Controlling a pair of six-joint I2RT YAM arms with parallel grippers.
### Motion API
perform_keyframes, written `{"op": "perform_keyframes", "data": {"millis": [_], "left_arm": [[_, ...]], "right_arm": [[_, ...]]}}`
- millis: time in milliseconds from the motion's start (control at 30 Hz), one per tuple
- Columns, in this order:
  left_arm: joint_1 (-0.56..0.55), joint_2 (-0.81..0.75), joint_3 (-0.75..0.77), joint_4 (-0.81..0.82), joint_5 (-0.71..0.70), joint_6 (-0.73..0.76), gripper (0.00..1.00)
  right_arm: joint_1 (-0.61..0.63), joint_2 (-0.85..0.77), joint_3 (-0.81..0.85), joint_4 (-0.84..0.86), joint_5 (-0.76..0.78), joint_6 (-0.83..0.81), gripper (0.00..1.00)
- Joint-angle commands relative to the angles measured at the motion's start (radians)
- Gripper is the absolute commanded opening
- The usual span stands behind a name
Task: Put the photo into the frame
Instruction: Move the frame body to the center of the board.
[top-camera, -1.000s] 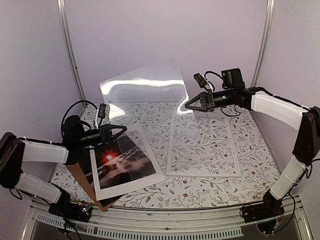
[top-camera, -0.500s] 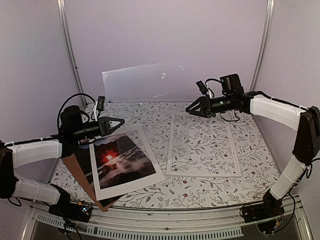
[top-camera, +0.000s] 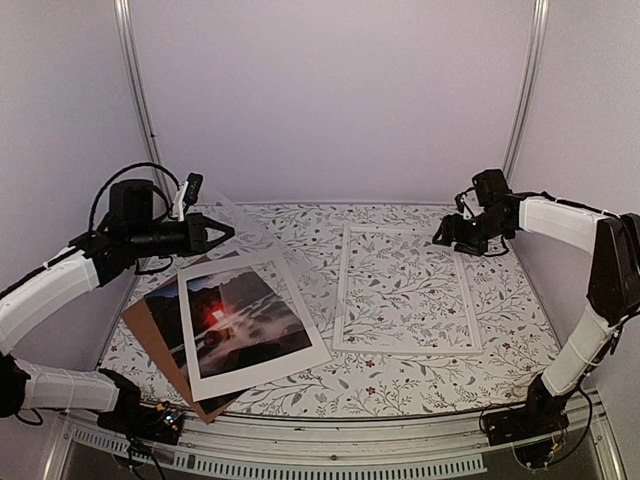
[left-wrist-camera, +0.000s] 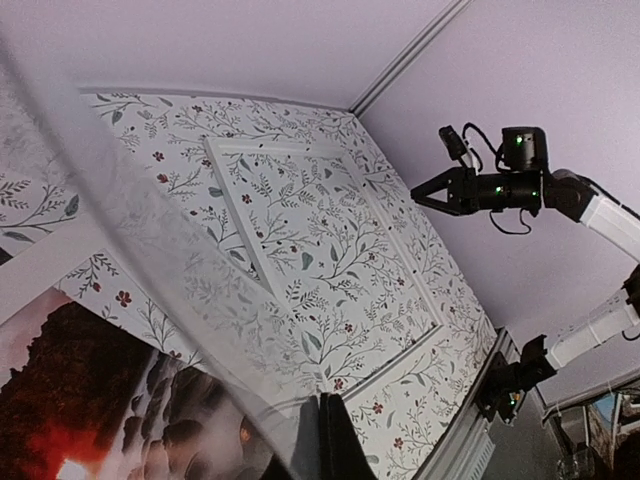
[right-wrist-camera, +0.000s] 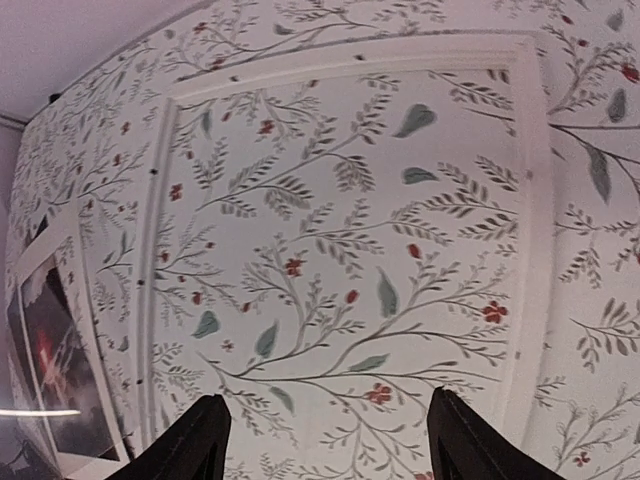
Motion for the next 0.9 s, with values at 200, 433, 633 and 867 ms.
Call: {"op": "perform_keyframes", "data": {"millis": [200, 433, 633, 867], "left_arm": [[0.000, -0.069, 0.179, -0.297, -0.004, 0.053, 0.00], [-0.004, -0.078, 0.249, -0.358, -0.009, 0.033, 0.00], [-0.020, -0.078, 0.300, -0.372, -0.001, -0.017, 0.00], [-0.066, -0.085, 0.309, -0.297, 0.021, -0.108, 0.00]], "right_arm": [[-0.152, 0.111, -0.082, -0.025, 0.197, -0.058, 0.67], [-0.154, 0.221, -0.045, -0.015, 0.197, -0.095, 0.57], [-0.153, 0.257, -0.055, 0.004, 0.192, -0.119, 0.34], [-0.119, 0.204, -0.130, 0.031, 0.209, -0.126, 0.17]]}}
